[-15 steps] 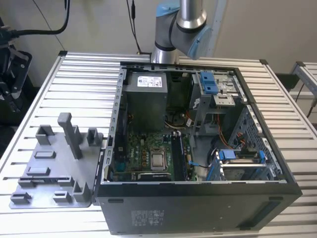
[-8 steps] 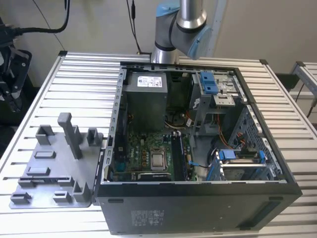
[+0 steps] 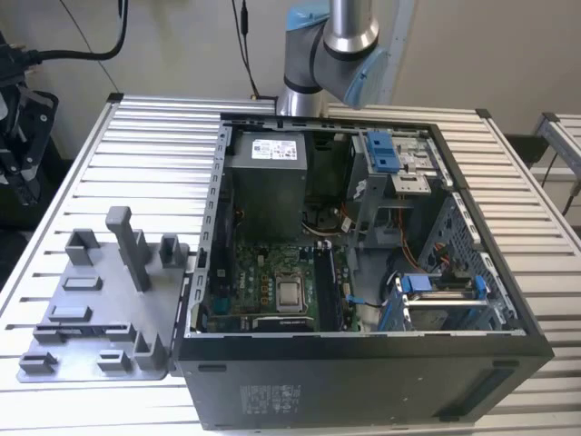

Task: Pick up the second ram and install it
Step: 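Pick up the second ram and move it above second insertion slot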

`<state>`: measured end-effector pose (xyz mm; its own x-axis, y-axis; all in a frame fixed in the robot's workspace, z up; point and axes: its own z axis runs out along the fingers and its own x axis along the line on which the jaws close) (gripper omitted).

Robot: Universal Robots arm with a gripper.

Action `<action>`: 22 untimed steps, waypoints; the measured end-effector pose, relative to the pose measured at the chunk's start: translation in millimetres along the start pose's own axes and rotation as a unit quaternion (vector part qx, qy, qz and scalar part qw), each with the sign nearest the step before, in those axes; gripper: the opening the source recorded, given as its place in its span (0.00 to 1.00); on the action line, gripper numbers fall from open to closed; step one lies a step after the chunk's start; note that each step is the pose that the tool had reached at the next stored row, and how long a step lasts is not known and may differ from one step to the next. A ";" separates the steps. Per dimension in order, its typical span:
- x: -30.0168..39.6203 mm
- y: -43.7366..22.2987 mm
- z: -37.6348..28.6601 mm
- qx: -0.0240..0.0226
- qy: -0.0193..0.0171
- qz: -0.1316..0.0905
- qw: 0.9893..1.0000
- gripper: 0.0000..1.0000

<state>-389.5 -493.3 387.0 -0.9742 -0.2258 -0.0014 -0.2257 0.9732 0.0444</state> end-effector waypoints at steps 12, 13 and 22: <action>0.0 0.0 0.0 0.000 0.002 -0.055 0.998 0.11; 0.0 0.0 0.0 0.000 0.003 -0.061 0.998 0.11; 0.0 0.0 0.0 0.000 0.006 -0.129 0.992 0.11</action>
<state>-389.5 -493.3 387.0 -0.8834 -0.4687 -0.0011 -0.4682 0.8825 0.0439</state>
